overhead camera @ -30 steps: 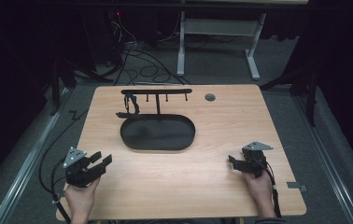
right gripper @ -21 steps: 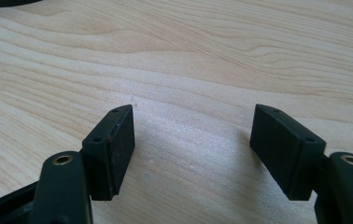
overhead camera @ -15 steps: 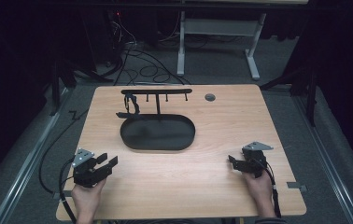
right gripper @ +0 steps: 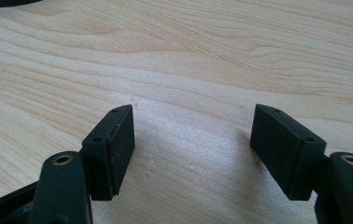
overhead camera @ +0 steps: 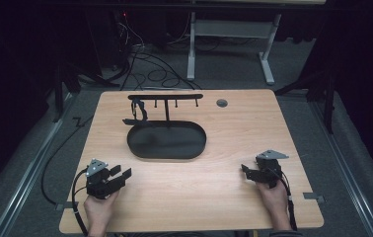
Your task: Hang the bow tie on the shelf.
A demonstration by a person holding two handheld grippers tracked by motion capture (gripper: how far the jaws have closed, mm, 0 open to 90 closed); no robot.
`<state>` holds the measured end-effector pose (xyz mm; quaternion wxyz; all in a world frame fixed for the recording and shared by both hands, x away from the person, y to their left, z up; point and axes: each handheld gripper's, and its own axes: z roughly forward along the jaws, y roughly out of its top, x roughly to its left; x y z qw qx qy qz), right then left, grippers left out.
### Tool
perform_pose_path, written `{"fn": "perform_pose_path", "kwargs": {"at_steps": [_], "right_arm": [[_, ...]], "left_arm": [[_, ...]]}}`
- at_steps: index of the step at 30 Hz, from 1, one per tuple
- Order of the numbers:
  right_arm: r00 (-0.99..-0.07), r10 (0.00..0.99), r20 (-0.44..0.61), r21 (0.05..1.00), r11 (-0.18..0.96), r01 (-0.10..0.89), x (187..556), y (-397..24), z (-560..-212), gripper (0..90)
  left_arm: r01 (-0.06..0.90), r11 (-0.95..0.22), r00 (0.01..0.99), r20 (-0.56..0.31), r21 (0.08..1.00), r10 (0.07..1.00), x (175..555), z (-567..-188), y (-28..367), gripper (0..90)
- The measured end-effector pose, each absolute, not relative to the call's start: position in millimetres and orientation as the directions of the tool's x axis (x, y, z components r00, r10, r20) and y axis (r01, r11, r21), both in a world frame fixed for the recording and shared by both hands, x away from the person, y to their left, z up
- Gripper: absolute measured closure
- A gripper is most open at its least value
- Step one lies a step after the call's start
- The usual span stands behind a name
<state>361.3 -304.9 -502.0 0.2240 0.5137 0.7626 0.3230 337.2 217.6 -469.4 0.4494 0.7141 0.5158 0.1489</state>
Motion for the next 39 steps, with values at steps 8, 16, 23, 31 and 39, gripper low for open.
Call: {"fn": "perform_pose_path", "kwargs": {"at_steps": [8,16,23,31,39], "right_arm": [[-0.372,0.928,-0.01,0.722,0.264,0.639,361,-305,-502,32.1],[-0.373,0.928,-0.01,0.723,0.264,0.639,361,-305,-502,32.1],[-0.372,0.928,-0.009,0.722,0.263,0.64,361,-305,-502,32.1],[-0.372,0.928,-0.008,0.723,0.263,0.639,361,-305,-502,32.1],[-0.372,0.928,-0.011,0.722,0.264,0.639,361,-304,-502,32.1]], "left_arm": [[0.616,-0.08,0.426,-0.247,0.783,0.87,342,-479,209,49.8],[0.634,-0.094,0.418,-0.238,0.768,0.877,347,-487,204,49.4],[0.636,-0.167,0.409,-0.146,0.753,0.901,350,-497,197,48.6],[0.613,-0.229,0.409,-0.055,0.756,0.911,352,-507,188,45.4],[0.607,-0.257,0.421,-0.03,0.752,0.907,351,-507,183,38.0]]}}
